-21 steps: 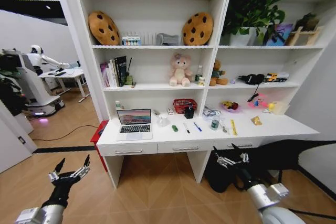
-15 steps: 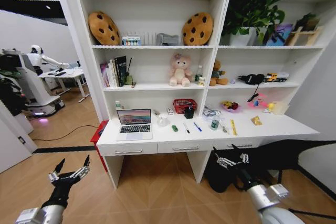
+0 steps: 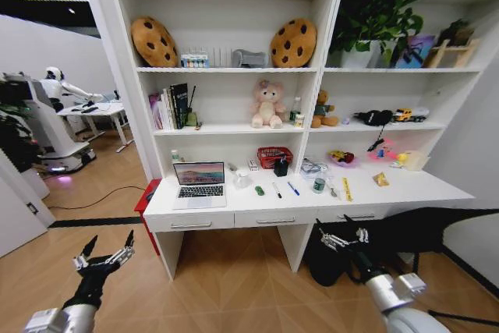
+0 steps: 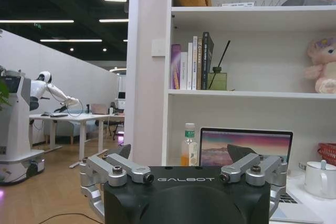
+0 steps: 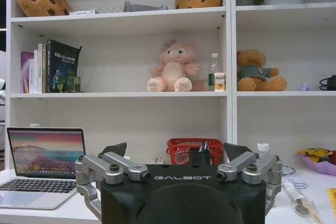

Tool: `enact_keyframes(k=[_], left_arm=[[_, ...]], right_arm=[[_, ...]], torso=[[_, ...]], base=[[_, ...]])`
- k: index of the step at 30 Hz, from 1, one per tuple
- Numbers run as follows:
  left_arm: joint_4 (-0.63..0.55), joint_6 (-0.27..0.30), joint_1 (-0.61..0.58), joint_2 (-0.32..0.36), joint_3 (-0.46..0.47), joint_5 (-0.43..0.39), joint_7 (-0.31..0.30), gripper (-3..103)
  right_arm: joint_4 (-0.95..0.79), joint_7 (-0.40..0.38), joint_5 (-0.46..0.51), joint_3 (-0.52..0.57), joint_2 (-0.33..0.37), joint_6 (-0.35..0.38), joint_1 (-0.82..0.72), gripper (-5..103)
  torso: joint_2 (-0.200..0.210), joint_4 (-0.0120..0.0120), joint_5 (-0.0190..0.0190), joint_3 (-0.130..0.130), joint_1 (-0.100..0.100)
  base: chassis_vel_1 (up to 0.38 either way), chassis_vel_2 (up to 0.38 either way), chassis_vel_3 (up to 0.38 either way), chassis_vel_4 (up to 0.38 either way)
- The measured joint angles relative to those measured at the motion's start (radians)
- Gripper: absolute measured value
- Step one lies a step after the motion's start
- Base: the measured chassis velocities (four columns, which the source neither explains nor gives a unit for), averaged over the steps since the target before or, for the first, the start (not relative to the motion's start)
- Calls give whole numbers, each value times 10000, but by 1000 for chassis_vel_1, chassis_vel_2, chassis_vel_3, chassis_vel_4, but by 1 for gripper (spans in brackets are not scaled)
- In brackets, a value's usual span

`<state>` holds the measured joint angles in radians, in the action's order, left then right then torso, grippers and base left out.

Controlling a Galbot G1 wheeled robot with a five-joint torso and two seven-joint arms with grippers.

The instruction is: Organize the objects on the table.

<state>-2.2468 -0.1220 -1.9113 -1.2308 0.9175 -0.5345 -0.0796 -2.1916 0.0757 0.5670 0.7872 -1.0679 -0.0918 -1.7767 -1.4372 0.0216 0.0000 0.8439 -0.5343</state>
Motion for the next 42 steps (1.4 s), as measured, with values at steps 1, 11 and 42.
enact_keyframes(k=[1,11,42], left_arm=[[-12,4,7,0,-8,0,-1,100],[5,11,39,-24,-45,8,-5,100],[101,-5,145,5,-110,12,11,100]], right_arm=[[-1,6,0,-5,2,6,2,100],[7,26,-46,40,-34,-10,-24,100],[77,77,-227,65,-145,-82,-62,100]], torso=[[0,0,0,0,0],[-2,2,-1,-1,3],[0,1,2,0,0]], base=[[0,0,0,0],[-15,18,21,-16],[-139,134,139,-146]])
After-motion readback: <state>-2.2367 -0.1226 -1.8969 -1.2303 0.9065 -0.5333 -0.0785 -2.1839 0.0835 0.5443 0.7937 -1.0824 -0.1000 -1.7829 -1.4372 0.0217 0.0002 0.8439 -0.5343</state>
